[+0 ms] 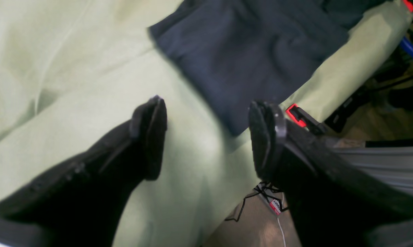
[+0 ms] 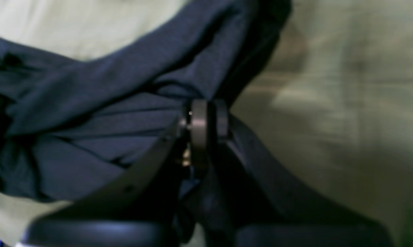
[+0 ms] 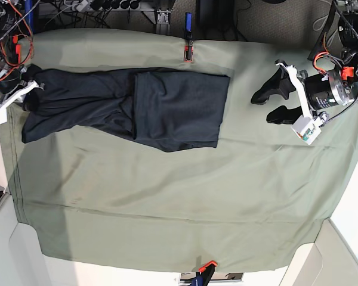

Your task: Fold the T-shirt properly

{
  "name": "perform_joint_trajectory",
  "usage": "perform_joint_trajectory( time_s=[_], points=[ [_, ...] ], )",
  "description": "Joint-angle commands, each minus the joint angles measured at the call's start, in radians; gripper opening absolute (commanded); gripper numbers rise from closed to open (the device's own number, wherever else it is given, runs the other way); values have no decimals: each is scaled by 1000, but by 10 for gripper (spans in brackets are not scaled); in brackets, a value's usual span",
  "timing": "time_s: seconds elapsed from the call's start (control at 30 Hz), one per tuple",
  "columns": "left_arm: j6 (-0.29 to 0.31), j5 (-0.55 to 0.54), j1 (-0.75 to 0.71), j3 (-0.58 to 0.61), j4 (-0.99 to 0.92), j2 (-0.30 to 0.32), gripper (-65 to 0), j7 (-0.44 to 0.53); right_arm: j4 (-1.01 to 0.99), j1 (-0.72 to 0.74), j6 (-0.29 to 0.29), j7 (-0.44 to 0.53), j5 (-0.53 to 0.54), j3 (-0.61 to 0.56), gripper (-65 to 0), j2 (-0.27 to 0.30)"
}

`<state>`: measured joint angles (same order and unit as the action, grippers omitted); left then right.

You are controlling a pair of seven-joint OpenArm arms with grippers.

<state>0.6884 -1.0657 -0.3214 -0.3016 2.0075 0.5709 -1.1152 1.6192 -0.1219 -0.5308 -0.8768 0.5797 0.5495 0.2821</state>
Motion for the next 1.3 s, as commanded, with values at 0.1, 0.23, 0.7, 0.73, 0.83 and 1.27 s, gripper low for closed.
perform_joint_trajectory(
  time_s=[0.1, 0.23, 0.7, 0.73, 0.83, 1.27],
  points=[
    [10, -6, -31, -8, 7, 14, -250, 11, 39, 8, -32, -96, 176, 26, -650, 17],
    [10, 12, -54, -8, -8, 14, -250, 11, 103, 8, -43, -160, 296, 26, -650, -18],
    [10, 34, -79, -8, -11, 14, -250, 12, 151, 8, -50, -111, 262, 27, -650, -58],
    [10, 31, -84, -8, -11, 14, -250, 11, 150, 8, -49, -120, 262, 27, -650, -58],
    [10, 31, -80, -8, -11, 14, -250, 11, 152, 8, -50, -142, 298, 27, -650, -58],
    [10, 61, -81, -8, -11, 14, -250, 11, 336, 8, -60, -171, 301, -232, -650, -212]
  ],
)
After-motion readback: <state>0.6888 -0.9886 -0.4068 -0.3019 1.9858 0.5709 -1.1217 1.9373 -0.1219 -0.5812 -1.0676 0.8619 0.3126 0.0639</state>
